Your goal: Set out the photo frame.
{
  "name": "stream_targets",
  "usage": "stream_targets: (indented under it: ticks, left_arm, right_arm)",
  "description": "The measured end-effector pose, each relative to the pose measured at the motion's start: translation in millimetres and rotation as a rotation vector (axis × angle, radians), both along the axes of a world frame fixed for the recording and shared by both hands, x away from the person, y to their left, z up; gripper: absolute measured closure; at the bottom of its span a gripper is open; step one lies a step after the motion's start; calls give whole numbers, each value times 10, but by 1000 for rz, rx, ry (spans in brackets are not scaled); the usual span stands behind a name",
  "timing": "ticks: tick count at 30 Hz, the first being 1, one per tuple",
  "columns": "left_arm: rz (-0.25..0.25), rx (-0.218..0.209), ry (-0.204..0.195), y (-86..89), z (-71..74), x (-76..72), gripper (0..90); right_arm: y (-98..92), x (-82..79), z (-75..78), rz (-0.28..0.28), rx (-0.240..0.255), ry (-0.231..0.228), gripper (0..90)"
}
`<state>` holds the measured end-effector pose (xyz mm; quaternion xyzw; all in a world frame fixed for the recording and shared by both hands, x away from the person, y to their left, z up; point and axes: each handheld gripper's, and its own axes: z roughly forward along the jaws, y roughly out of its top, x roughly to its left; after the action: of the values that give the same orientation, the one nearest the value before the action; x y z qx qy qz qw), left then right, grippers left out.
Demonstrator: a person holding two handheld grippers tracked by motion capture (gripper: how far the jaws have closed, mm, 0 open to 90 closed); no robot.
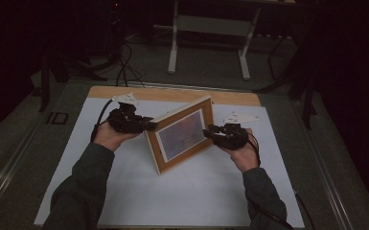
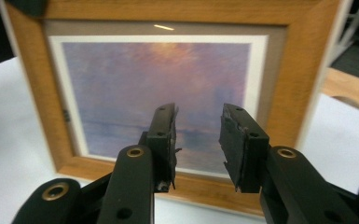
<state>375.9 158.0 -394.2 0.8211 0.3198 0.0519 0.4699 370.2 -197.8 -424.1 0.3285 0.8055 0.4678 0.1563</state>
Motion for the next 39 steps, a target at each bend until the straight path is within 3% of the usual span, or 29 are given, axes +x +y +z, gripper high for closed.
stream_targets:
  ticks: [10,16,17,21,23,27,30,39]
  left_arm:
    - [88,-86,-1,92,-171,-159,606]
    - [130,-83,-44,78,-223,-314,631]
    - [176,-66,-76,46,-225,-393,631]
    - [239,-30,-131,-13,-230,-478,660]
    - [232,-31,-134,-15,-230,-477,660]
    - [180,-72,-93,46,-232,-414,680]
    - [163,-75,-86,69,-228,-367,684]
    - [180,-36,-77,109,-196,-197,678]
  right_arm:
    - [-54,190,7,-52,-24,-12,630]
    - [-78,289,15,-75,-22,-15,631]
    - [-80,303,20,-78,-22,-16,630]
    - [-81,391,41,-96,-26,-17,617]
    - [-81,403,45,-96,-24,-16,614]
    - [-76,452,47,-97,-22,-15,579]
    - [-81,488,38,-107,-15,-14,557]
    - [-46,594,33,-104,-19,-13,479]
